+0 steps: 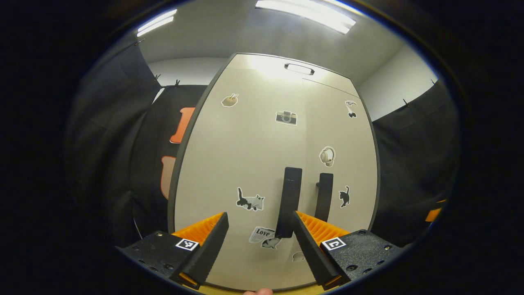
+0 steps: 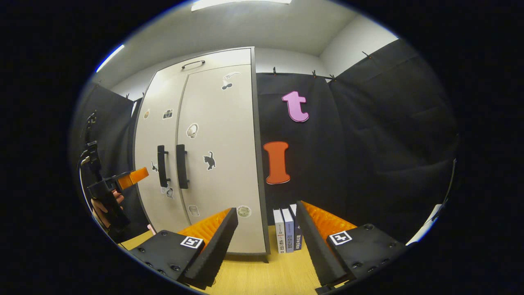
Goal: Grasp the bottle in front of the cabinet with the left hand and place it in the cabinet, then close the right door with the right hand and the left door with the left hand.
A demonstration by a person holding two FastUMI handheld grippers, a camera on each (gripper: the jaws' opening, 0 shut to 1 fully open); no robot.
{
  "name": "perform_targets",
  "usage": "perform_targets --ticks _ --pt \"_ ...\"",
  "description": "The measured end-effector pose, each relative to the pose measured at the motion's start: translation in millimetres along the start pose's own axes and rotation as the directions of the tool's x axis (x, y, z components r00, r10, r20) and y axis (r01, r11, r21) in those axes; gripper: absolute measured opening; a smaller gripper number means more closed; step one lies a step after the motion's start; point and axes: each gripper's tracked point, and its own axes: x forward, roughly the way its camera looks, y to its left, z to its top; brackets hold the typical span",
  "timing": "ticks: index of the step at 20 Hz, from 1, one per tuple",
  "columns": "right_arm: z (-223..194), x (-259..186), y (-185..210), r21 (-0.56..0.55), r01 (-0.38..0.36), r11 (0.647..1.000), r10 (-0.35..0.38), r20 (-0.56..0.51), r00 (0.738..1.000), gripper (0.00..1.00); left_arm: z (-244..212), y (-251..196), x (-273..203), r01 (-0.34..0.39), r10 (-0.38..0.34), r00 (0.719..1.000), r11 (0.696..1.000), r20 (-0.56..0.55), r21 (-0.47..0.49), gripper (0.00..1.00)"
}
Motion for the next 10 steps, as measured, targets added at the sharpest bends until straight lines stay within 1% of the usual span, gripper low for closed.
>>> perform_targets --ticks 2,5,10 --pt "-2 -4 8 0.003 -0.029 1.000 0.029 0.001 1.000 0.89 6 0 -24 -0.009 0.010 1.000 1.000 -0.006 0.017 0.94" --pt "-6 -13 16 -0.008 -0.054 0.999 0.054 -0.003 0.999 0.89 7 8 -63 -0.064 0.065 0.998 0.997 -0.009 0.045 0.94" --pt "-8 -26 34 0.002 -0.110 0.994 0.110 -0.001 0.994 0.89 9 10 -121 -0.119 0.119 0.993 0.992 0.004 0.048 0.94"
